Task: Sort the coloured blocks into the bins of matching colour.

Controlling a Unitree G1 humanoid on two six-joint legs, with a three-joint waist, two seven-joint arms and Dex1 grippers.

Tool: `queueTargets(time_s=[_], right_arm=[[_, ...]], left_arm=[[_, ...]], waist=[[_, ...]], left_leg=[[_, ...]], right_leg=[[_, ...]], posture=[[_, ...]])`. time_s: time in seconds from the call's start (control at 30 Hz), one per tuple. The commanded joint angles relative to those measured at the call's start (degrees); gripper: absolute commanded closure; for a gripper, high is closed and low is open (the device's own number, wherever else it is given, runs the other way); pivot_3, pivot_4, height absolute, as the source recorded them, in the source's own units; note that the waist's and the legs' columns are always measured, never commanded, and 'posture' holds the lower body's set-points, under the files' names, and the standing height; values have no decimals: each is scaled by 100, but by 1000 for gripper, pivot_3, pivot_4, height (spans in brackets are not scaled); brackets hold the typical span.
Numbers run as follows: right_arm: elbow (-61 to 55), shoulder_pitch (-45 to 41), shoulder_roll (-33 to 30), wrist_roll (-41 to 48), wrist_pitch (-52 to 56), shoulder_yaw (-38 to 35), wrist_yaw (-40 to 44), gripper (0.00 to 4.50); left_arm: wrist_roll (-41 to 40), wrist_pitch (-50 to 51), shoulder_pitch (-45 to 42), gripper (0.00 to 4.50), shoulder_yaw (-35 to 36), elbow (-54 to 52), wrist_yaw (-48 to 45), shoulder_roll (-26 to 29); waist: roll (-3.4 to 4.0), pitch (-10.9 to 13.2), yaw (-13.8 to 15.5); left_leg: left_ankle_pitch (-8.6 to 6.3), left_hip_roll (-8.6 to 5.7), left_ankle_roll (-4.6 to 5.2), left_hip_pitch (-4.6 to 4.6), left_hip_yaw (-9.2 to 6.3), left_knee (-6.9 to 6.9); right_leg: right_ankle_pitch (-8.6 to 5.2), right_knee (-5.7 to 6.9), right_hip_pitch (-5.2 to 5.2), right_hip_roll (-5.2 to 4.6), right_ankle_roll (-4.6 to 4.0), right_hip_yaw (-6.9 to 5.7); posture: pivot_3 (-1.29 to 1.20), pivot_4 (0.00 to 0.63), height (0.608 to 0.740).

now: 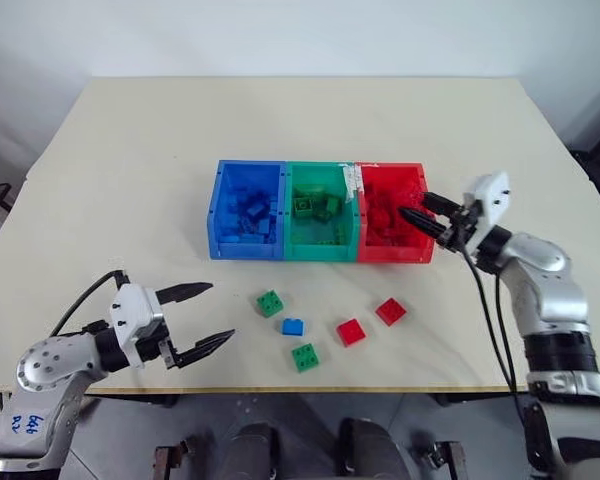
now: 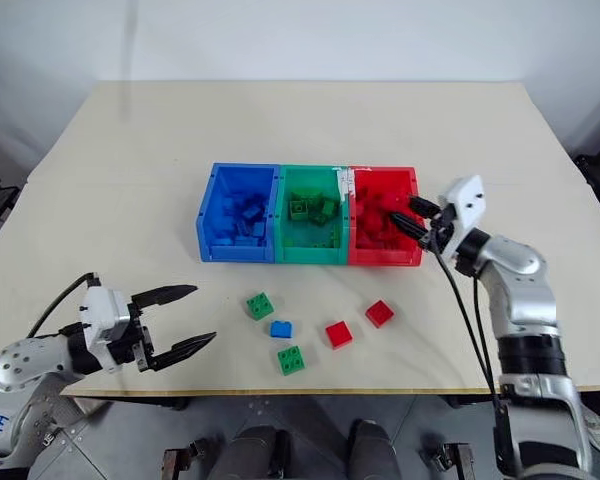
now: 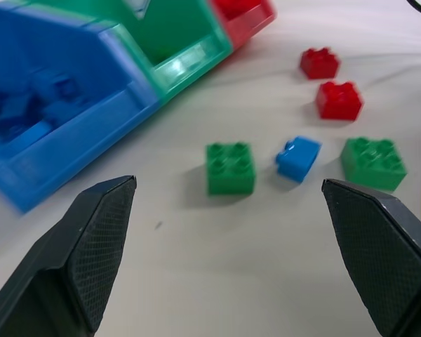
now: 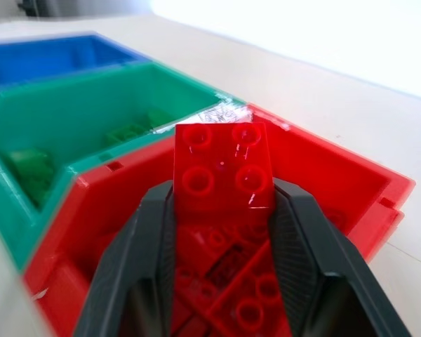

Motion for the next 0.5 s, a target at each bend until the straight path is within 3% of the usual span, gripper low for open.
queueTargets(time_s=[0.03,0.2,0.33,0.5], right_arm=[[160,-192,-26,-82,-343,-73,131,1672],[-262,199,-323,310,-411,-491,606,10],[-1054,1509,-1009,826,-395,-1170,1479,10],[-864,3074,-1829,532,-1374,-1795,2453,10]], left_arm=[[-103,-47,55,0,199,-161,17,65],[-143,54,-32,0,138,-109,-63,104],[-35,26,-472,0,-234,172,-229,69],[154,-57,-1045,0,-858,416,-516,22]], waist=[[0,0,-11],[0,0,-20],[0,0,129],[0,0,116]], left_leg=[[-1,-1,2,0,0,0],[-3,1,3,0,2,-2],[-3,-1,5,-2,-7,-2],[-6,-2,10,8,18,0]], right_leg=[[0,0,0,-1,0,0],[0,-3,1,3,0,-4],[0,-5,9,1,0,-12],[4,-19,18,1,8,-6]], posture=[[0,150,740],[0,150,740],[0,150,740],[0,150,740]])
